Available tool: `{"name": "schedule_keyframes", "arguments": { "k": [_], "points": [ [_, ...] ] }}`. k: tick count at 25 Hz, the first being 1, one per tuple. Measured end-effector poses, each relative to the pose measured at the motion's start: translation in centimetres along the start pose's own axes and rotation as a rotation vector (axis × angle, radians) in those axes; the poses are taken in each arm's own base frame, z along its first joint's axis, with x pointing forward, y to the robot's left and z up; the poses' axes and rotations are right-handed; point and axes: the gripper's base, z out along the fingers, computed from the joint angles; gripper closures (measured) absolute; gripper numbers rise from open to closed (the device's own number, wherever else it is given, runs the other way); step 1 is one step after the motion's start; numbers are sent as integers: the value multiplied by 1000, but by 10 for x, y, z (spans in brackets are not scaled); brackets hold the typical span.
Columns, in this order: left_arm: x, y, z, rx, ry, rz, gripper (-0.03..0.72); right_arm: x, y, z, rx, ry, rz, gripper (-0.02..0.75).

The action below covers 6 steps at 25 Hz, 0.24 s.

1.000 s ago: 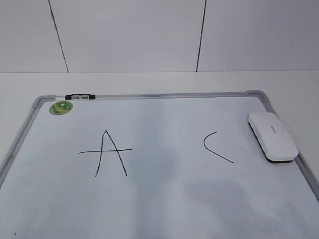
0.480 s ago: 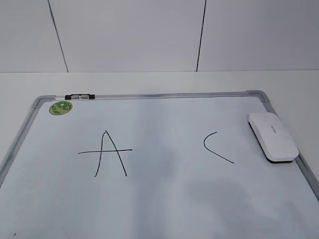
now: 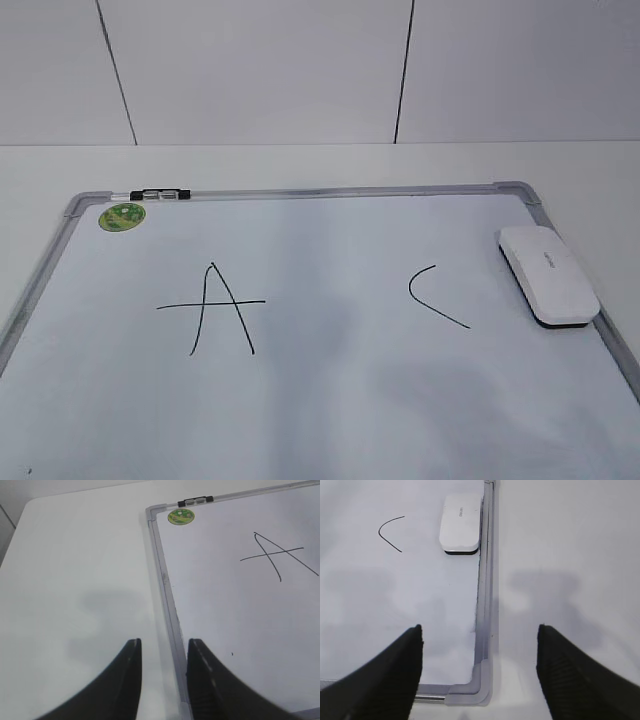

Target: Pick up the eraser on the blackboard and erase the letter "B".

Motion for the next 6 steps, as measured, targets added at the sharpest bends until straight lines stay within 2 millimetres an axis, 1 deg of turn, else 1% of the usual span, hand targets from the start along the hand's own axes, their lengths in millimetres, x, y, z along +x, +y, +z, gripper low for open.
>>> {"name": "schedule_keyframes", "arguments": {
  "k": [6],
  "points": [
    [0,0,0,0,0,0,454,0,0,0,0,0,0,169]
  ]
}}
